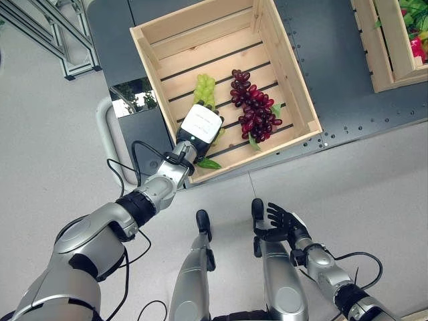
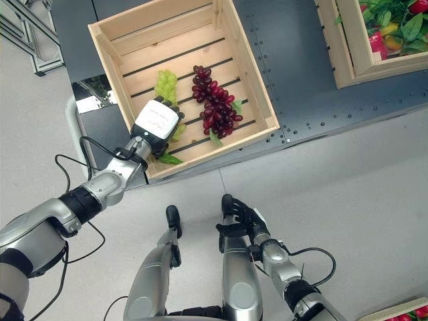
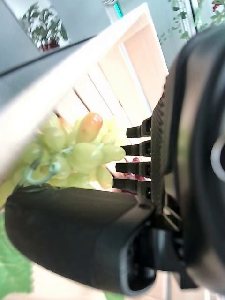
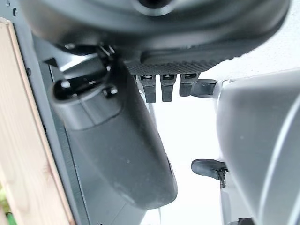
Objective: Pick up the fruits from the basket on one side to the basket on the other side
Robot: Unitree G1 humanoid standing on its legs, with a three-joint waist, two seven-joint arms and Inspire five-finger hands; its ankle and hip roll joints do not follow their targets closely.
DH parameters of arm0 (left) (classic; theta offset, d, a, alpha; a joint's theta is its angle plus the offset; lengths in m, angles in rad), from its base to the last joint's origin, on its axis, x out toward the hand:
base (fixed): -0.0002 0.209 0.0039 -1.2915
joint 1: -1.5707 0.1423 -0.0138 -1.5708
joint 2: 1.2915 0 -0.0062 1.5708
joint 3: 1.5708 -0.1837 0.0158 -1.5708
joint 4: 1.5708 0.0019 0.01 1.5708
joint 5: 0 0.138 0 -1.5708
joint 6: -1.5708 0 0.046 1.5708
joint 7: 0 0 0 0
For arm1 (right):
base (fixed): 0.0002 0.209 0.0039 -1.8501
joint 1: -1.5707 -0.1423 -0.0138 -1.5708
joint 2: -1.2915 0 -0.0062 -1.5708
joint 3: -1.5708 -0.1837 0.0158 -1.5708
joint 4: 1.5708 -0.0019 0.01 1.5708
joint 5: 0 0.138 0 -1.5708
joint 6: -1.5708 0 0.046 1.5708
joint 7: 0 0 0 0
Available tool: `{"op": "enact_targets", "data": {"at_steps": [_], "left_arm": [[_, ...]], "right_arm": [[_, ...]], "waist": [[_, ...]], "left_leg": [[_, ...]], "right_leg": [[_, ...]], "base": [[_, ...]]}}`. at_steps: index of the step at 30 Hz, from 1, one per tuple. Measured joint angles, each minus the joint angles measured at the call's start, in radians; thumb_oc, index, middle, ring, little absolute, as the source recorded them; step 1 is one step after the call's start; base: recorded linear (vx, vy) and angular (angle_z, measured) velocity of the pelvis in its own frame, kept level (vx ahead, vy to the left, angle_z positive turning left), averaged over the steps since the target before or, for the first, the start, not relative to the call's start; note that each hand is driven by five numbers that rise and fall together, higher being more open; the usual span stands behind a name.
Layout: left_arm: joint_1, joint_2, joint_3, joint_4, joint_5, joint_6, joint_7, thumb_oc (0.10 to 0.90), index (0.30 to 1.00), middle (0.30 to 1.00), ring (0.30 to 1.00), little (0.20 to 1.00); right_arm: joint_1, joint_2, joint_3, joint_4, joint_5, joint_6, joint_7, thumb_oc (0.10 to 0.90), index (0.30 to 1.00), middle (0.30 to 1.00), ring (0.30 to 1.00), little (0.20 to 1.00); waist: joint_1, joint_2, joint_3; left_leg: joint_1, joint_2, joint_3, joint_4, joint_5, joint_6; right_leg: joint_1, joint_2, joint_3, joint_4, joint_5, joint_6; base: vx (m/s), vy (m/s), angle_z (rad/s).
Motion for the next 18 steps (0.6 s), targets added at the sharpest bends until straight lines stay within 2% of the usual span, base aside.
{"op": "enact_targets", "data": {"at_steps": [7, 13, 18], "left_arm": [[0.000, 0.002, 0.029, -0.004, -0.006, 0.022, 0.037, 0.800, 0.900, 0.900, 0.900, 0.900], [0.014, -0.001, 0.120, 0.005, -0.129, 0.008, 0.271, 0.800, 0.900, 0.900, 0.900, 0.900], [0.015, -0.047, 0.159, 0.101, -0.166, -0.051, 0.370, 0.800, 0.900, 0.900, 0.900, 0.900]], "right_arm": [[0.000, 0.000, -0.001, -0.002, 0.000, 0.000, -0.019, 0.800, 0.900, 0.900, 0.900, 0.900], [0.000, 0.001, 0.000, -0.007, 0.000, 0.000, -0.021, 0.800, 0.900, 0.900, 0.900, 0.900], [-0.003, 0.008, 0.001, -0.012, 0.000, 0.000, -0.043, 0.800, 0.900, 0.900, 0.900, 0.900]], "waist": [[0.008, 0.000, 0.000], [0.012, 0.000, 0.000], [0.022, -0.001, 0.000]], "left_leg": [[-0.007, 0.001, -0.005, 0.001, 0.003, -0.005], [-0.028, 0.002, -0.012, 0.006, 0.005, -0.007], [-0.028, 0.002, -0.014, 0.009, 0.005, -0.007]], "right_leg": [[-0.013, 0.001, -0.003, 0.019, -0.010, -0.003], [-0.033, 0.002, -0.008, 0.032, -0.013, -0.005], [-0.033, 0.002, -0.008, 0.033, -0.013, -0.005]], "base": [[0.00, 0.000, 0.00], [-0.01, -0.011, 0.02], [0.00, -0.006, 0.00]]}}
